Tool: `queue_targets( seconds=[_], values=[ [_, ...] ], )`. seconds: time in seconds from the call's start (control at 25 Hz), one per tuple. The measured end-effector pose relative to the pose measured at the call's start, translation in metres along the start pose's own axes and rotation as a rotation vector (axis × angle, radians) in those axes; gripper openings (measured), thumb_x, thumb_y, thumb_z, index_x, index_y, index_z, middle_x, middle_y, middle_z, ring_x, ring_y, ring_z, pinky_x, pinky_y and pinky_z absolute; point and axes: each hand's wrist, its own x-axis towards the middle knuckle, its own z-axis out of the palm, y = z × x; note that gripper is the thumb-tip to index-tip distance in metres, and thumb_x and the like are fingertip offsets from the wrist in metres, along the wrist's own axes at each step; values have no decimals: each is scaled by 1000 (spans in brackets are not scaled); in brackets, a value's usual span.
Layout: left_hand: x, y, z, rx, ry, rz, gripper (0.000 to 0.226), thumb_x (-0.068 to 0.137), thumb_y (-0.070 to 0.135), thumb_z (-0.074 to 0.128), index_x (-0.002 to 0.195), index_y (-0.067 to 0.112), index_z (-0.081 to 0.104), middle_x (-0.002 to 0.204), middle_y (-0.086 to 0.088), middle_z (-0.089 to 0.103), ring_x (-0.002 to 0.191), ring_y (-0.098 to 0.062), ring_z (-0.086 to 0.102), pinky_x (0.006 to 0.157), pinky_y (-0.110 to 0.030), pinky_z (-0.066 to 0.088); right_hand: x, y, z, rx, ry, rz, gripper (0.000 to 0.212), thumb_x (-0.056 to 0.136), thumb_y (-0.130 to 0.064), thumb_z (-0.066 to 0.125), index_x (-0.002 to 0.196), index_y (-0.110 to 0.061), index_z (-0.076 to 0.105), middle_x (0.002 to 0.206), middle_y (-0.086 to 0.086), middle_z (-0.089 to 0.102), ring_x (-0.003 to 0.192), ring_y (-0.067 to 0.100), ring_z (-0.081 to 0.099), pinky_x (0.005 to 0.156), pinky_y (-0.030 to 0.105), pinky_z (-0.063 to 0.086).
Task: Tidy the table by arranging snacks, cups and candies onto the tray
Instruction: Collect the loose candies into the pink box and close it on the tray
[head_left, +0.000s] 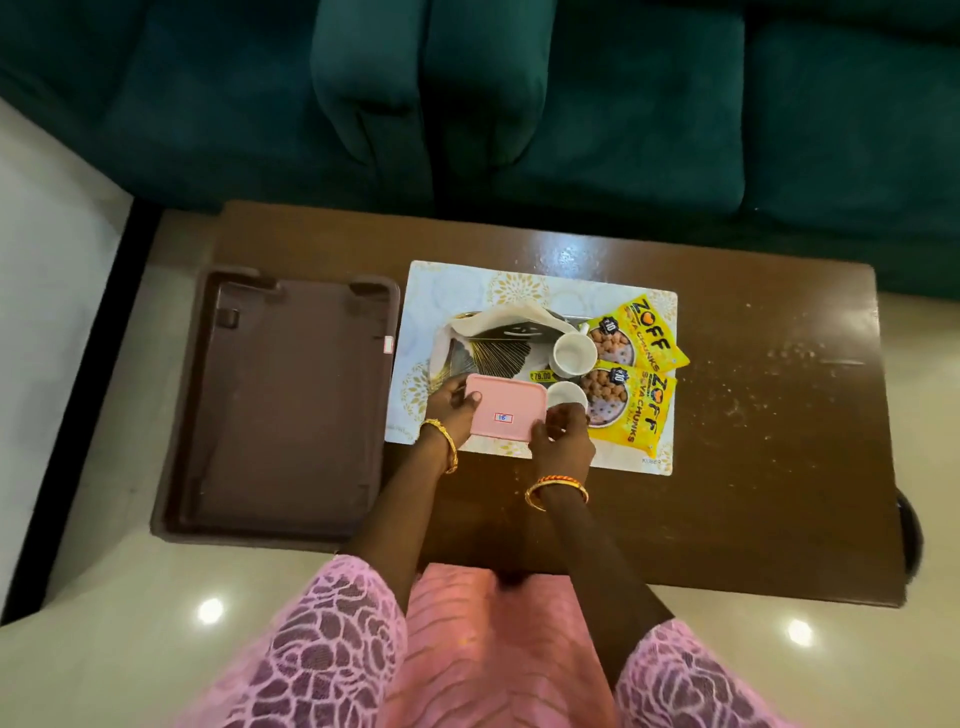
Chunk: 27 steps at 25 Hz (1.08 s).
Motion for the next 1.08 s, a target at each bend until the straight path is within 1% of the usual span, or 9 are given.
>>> queue_targets(
  seconds=[0.08,0.16,0.24,0.28,0.44,0.56,0.68,0.8,1.08],
  values=[
    [15,3,-3,64,-31,-15,47,90,-9,45,134,8,44,135,-18,54,122,-31,52,94,-54,48,6,-5,20,-37,52,17,11,81,2,57,91,-2,59,93,21,69,88,35,65,80,39,51],
    [31,3,-6,82,-14,-15,48,88,-12,47,133,6,43,136,-18,54,127,-33,49,96,-52,48,15,-8,36,-85,23,36,18,82,3,54,97,0,63,103,22,68,96,37,63,86,39,51],
    [44,2,-8,93,2,-15,47,87,-10,52,132,3,45,136,-18,54,126,-32,50,97,-47,47,21,-9,48,-102,10,53,25,84,3,53,106,1,63,114,22,64,104,37,60,94,42,50],
    [49,2,-9,86,0,-14,48,86,-9,54,133,2,45,136,-18,54,126,-32,51,99,-47,47,22,-9,51,-87,30,61,26,84,4,52,108,1,63,117,22,63,107,37,59,96,42,49],
    [63,-4,-5,31,-11,-34,52,84,-10,58,133,3,48,135,-20,54,126,-34,51,101,-55,45,27,-12,66,2,142,153,30,84,8,49,108,0,64,121,21,63,112,37,58,97,41,47],
    [69,-7,-3,46,10,-17,50,84,-9,58,131,3,50,133,-21,56,124,-34,52,99,-55,47,30,-14,75,-2,143,247,33,87,5,47,113,-5,65,120,22,64,110,38,58,97,42,47],
    [72,-10,-4,62,31,-15,48,83,-7,60,130,3,53,132,-20,58,123,-35,54,97,-55,49,31,-15,80,-38,113,289,34,88,-2,50,119,-10,62,121,20,64,108,38,59,95,47,48],
    [73,-10,-4,33,41,-30,47,83,-5,62,129,3,54,131,-21,58,121,-37,55,93,-58,50,31,-14,81,-58,79,291,34,87,-7,54,120,-12,59,118,21,66,105,37,62,94,49,50],
    [76,-5,0,57,19,-66,43,83,-2,63,125,5,57,127,-20,62,116,-38,59,86,-56,54,31,-10,77,-59,82,275,35,87,-5,53,121,-12,59,118,21,65,102,36,63,94,49,51]
  ],
)
